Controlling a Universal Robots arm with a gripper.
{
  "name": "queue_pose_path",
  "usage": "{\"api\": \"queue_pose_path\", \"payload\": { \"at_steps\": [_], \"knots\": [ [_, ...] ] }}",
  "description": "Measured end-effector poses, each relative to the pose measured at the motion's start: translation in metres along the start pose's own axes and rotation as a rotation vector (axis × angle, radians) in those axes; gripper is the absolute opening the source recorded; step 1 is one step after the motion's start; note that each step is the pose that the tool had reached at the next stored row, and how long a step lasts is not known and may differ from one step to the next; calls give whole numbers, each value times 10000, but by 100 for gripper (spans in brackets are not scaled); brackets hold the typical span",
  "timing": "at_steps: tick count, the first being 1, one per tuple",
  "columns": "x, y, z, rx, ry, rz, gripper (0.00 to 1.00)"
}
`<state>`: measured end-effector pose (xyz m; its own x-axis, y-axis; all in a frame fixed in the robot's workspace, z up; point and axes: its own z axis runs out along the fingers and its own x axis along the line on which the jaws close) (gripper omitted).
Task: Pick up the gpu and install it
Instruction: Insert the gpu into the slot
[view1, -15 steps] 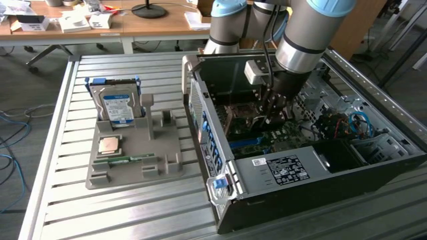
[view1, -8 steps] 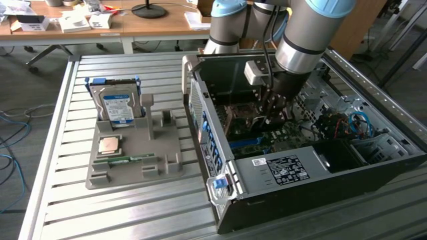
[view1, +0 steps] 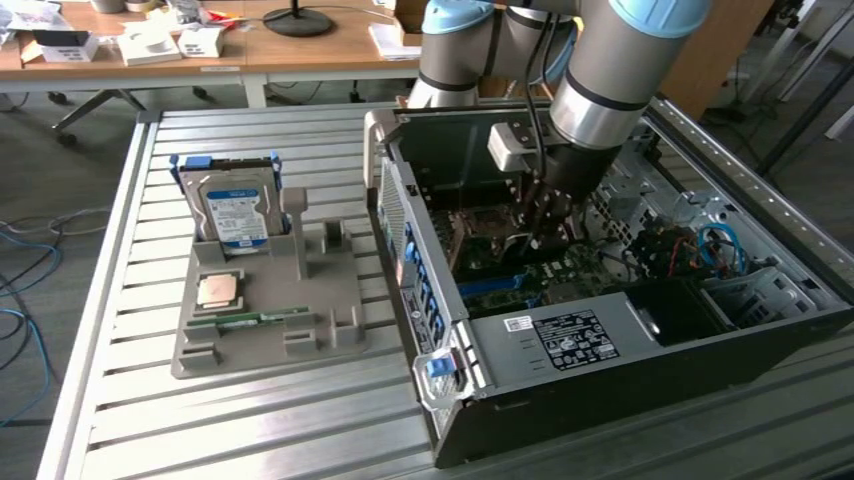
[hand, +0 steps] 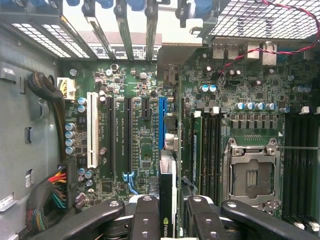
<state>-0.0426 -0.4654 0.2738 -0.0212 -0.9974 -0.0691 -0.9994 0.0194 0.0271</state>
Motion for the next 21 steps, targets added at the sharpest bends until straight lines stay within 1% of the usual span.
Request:
{"api": "queue_pose_path", "payload": {
  "at_steps": [12,21],
  "knots": [
    [2,19,18,3,0,-1,26],
    [6,30,69,27,0,-1,26]
  ]
}}
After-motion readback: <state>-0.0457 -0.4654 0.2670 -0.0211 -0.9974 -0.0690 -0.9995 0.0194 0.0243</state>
